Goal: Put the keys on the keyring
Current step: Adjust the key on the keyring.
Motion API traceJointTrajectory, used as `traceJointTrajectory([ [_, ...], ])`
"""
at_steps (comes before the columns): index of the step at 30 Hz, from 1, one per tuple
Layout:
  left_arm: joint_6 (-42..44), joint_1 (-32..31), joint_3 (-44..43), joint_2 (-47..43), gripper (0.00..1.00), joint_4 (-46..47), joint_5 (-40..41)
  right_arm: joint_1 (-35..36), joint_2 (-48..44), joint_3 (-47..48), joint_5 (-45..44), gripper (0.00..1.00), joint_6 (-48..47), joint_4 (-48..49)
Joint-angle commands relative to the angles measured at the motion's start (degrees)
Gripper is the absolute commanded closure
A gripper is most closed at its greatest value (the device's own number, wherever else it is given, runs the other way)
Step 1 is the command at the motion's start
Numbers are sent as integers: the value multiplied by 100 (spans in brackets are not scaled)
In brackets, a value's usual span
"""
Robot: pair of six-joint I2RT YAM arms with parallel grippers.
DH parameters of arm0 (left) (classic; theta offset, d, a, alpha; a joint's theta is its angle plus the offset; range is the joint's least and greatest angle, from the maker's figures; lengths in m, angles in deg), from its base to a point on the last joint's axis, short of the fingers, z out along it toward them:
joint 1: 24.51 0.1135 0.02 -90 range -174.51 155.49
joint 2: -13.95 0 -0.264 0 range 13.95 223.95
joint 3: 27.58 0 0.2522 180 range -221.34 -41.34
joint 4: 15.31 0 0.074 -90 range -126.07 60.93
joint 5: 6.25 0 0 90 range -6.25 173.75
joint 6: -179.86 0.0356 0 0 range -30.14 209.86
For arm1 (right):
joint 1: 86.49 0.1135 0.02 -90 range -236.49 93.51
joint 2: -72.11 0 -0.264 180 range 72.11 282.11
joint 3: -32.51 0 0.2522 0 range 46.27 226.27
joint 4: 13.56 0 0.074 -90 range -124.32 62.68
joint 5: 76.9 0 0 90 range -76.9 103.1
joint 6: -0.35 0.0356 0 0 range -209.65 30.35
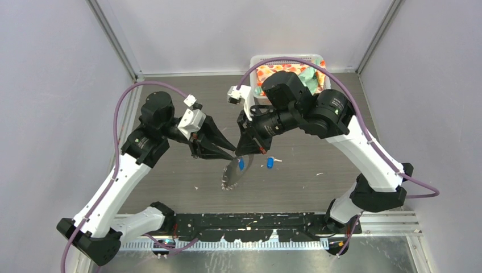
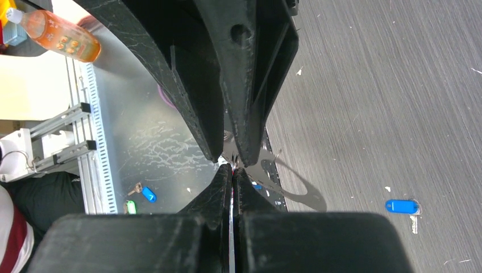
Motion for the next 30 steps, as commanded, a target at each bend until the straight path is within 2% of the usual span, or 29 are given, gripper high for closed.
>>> traceJointTrajectory([
  [1,538,-32,-238,-7,76,-554,-33,-14,5,217,70,99,-54,78],
  [5,691,-46,-209,-1,86,-672,-40,-12,76,238,147,99,-37,75],
  [17,649,-81,-271,-3,84,-749,-155,-3,238,227,165,99,-10,27],
  [19,656,-84,-250,-7,87,-772,-161,9,266,240,171,99,-1,29],
  [22,763,-91,-177,-9,98,-842,-157,22,312,292,194,99,15,61],
  [27,1552,-170,-157,35,100,-1657,244,26,274,374,384,99,91,325],
  [30,1334,-197,-96,90,100,-1676,674,28,32,52,402,96,194,772],
])
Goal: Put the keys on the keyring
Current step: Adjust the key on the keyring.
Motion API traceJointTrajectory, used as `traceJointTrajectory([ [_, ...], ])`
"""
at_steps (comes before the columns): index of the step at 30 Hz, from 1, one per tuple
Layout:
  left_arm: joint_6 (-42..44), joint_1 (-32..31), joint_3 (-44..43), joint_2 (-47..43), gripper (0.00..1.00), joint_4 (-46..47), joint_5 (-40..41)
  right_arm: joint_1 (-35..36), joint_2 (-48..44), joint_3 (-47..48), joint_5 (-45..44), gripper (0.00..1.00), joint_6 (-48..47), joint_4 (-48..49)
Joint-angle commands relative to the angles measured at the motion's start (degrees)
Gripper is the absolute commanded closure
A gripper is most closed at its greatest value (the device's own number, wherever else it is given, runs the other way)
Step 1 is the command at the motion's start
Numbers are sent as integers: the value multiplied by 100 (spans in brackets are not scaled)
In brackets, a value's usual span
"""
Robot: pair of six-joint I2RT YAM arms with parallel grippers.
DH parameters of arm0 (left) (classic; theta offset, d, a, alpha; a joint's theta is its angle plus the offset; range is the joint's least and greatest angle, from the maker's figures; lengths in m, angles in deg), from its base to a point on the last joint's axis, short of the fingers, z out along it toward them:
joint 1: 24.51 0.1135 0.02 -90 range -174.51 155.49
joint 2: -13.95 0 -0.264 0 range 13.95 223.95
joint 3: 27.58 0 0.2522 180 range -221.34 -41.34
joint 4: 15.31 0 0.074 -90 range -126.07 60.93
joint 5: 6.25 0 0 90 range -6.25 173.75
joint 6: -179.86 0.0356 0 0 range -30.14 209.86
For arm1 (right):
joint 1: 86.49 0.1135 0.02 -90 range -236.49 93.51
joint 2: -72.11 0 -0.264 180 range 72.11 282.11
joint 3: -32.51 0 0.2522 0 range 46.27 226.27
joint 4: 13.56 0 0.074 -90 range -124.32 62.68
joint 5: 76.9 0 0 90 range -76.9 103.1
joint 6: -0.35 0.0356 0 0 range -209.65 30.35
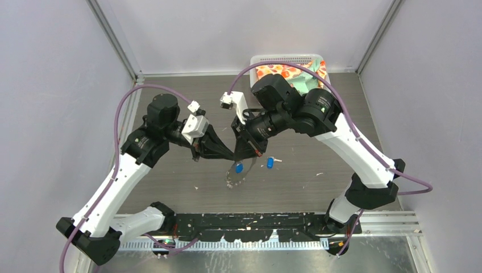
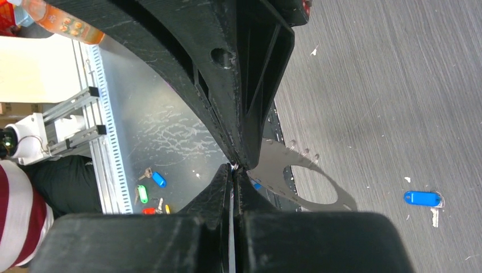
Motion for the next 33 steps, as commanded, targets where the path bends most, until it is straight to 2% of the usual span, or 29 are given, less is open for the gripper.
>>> traceJointTrajectory([
  [1,-57,-104,7,50,100,-349,521,-11,-389,-215,153,93,209,1234],
  [4,-913,-62,173,-55,100,372,578,-16,-939,-920,-195,75,369,1860],
  [6,-1753,14,405,-155,100,1266,594,-19,-1303,-1347,-508,63,492,2281],
  [9,-3087,125,582,-182,100,2404,611,-47,-1878,-1995,-1051,56,712,2853],
  [15,-4866,221,856,-214,100,4288,845,-59,-3172,-3809,-1713,46,1368,4335],
  [20,-5238,231,787,-269,100,4884,1340,-61,-3797,-4901,-1749,44,1858,5371],
  [25,-5279,231,656,-310,100,5323,2288,-54,-3692,-4946,-1655,42,1886,5617],
  [31,-5458,231,776,-467,100,5314,2525,-55,-3695,-5118,-1964,41,1863,6208],
  [33,-5540,231,794,-511,100,5327,2620,-58,-3746,-5247,-2014,44,1877,6503],
])
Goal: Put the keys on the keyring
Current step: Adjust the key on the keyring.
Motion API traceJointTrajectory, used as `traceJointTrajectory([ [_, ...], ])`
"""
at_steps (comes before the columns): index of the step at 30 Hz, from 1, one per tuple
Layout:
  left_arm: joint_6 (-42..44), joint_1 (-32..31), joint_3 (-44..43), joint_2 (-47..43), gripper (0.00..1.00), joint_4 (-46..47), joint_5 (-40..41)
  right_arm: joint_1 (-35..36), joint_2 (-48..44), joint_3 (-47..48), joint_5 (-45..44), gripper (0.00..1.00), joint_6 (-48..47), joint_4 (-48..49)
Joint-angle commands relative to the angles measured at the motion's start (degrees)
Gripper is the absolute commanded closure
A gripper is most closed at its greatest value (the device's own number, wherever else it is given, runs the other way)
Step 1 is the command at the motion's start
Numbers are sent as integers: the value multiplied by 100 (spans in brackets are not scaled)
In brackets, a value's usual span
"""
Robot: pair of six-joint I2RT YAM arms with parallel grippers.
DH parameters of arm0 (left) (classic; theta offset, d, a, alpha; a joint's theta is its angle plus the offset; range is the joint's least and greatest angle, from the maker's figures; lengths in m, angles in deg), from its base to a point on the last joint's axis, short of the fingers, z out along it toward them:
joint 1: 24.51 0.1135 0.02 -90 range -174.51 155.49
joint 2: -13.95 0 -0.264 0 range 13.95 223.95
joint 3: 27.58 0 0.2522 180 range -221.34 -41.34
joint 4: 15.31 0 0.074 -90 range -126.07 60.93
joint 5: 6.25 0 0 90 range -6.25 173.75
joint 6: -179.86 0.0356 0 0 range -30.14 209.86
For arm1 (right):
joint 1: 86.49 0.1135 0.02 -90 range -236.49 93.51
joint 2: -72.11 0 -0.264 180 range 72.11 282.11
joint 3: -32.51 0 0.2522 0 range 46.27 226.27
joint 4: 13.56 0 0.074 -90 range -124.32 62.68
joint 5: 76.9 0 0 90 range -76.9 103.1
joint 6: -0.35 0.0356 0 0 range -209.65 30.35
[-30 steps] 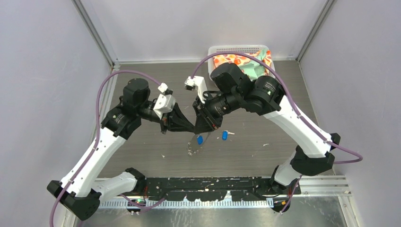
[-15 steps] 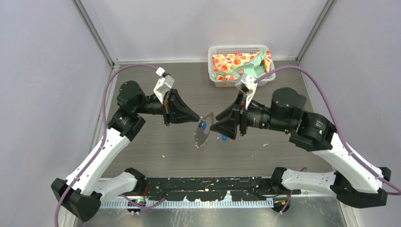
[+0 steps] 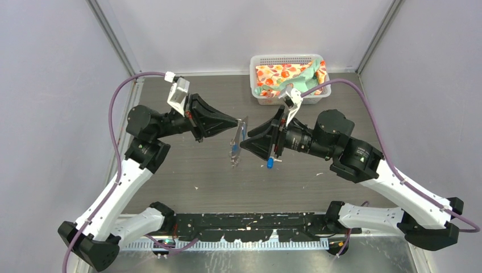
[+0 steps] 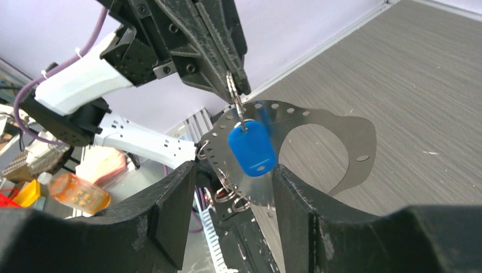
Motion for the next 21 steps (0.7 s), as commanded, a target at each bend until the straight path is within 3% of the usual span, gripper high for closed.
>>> traceJointTrajectory([
  [1,-305,15,-81,-240,100,496,443,-23,-184,-168,-292,45,40,996],
  [5,-380,14,-130,-302,100,667,604,-15,-156,-116,-486,46,-109,831],
  [9,-352,14,-105,-349,100,645,652,-16,-124,-40,-542,38,-246,738],
  [21,-266,14,-47,-397,100,516,778,-15,264,336,-708,42,-670,793],
])
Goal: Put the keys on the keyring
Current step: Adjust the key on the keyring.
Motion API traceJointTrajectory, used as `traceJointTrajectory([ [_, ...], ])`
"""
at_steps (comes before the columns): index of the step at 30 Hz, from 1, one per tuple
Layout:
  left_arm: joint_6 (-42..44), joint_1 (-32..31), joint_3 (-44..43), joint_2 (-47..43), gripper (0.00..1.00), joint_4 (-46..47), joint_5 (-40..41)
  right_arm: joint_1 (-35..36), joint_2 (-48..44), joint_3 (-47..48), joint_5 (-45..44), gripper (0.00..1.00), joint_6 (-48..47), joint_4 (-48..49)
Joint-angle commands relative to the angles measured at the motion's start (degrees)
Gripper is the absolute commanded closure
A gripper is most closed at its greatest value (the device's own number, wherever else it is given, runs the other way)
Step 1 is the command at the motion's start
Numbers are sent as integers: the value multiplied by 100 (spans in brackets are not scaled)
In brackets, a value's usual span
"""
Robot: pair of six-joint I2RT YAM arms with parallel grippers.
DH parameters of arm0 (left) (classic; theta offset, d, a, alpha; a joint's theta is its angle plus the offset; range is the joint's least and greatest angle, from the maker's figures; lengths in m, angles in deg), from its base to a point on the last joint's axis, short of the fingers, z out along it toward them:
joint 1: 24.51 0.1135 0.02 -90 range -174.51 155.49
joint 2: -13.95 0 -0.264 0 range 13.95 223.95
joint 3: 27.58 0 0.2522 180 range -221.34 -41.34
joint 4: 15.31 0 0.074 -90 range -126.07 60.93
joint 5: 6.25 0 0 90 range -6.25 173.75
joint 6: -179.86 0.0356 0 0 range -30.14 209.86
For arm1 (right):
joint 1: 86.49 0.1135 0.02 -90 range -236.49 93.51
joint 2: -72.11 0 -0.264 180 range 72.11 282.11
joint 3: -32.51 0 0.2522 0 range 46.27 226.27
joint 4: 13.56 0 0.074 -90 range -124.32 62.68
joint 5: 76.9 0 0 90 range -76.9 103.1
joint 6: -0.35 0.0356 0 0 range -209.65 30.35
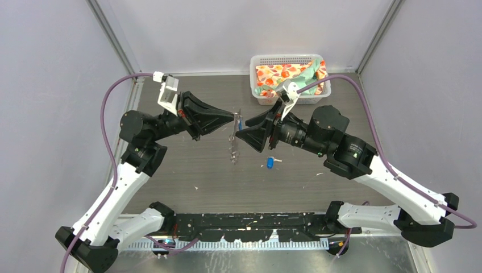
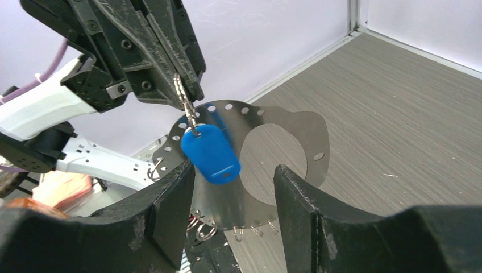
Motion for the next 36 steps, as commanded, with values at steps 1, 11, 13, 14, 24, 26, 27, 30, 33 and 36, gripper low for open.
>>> traceJointTrajectory([
  [1,50,14,-29,-151,100,236,217,-10,47,254,-276,42,-298,328],
  [11,322,14,130,-177,100,36,612,383,164,302,-1794,52,-1155,282],
  [13,374,14,148,-186,100,25,712,563,203,313,-1985,52,-1367,273],
  [14,401,19,154,-179,100,23,744,656,244,333,-2106,52,-1466,236],
  [24,444,14,187,-148,100,27,790,1556,620,586,-3344,59,-2602,335],
  [26,436,19,190,-167,100,24,753,1598,587,538,-3504,65,-2668,466],
  [27,421,16,195,-176,100,24,742,1602,564,510,-3561,67,-2681,517],
  [30,409,17,218,-194,100,25,716,1618,471,470,-3647,68,-2709,555],
  [33,400,16,240,-203,100,25,712,1631,395,444,-3709,68,-2743,517],
  [36,372,15,243,-188,100,24,710,1638,411,439,-3729,68,-2763,517],
])
